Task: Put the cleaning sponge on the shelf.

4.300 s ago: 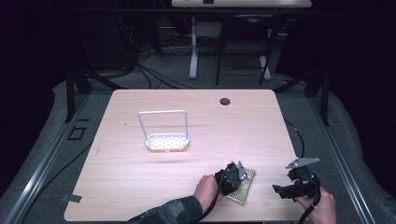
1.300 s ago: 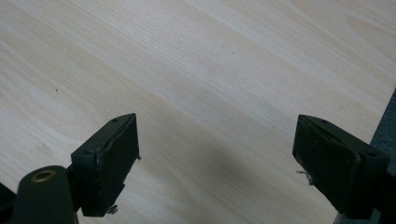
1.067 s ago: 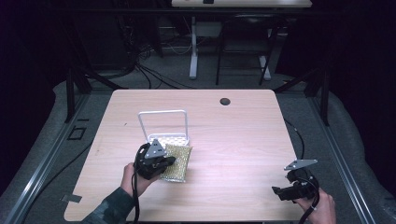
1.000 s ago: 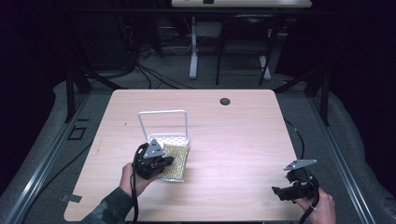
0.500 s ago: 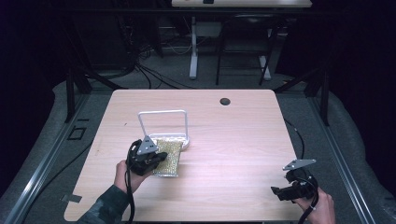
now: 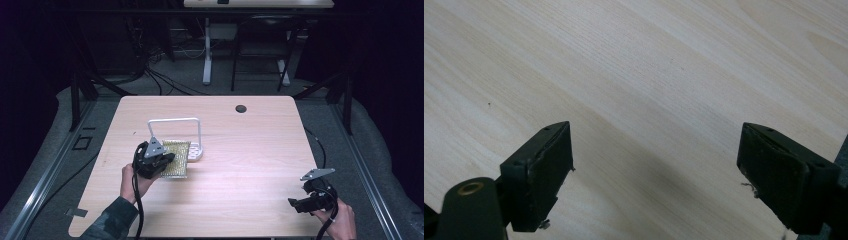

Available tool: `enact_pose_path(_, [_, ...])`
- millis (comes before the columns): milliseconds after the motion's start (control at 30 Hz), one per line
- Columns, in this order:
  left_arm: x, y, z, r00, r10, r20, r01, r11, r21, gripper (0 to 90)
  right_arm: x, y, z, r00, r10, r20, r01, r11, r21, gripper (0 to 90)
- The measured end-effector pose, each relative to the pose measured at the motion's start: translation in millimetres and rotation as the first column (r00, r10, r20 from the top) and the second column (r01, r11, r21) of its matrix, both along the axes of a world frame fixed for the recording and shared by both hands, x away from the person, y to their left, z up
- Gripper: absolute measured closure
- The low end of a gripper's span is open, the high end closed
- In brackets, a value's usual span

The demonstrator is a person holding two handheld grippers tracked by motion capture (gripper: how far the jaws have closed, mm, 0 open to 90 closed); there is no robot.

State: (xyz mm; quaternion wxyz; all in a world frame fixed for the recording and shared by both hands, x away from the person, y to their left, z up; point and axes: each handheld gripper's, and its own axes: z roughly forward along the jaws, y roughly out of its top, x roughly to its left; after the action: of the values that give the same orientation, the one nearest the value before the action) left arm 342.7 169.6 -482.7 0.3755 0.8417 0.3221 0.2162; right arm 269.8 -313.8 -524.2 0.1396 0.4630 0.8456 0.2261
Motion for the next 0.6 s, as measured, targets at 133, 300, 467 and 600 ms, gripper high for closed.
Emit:
enact_pose_path(133, [5.6,-1.5,-0.8,1.0,-0.002,0.005,0.002,1.0,-0.002,90.0,0.3,0.1,-0.3,1.0,0.004,-0.004,-0.004,1.0,-0.004,14.2])
enact_pose_path(300, [14.2,-3.6,-2.3,0.9999,-0.001,0.012,0.001,1.0,0.002,90.0,0.6,0.9,0.4,0.9999,0.013,0.0,-0.013,0.9999,0.003,14.2])
enact_pose_path(467, [23.0,-4.0,-5.2,0.9998,0.007,0.016,-0.007,1.0,-0.003,90.0,0.9,0.9,0.2,0.9999,0.014,-0.006,-0.014,0.9999,0.006,14.2])
enact_pose_path(600, [29.2,-5.2,-6.6,0.9997,0.011,0.023,-0.011,0.9999,0.0,90.0,2.3,0.3,1.1,0.9999,0.011,-0.002,-0.011,0.9999,-0.001,14.3])
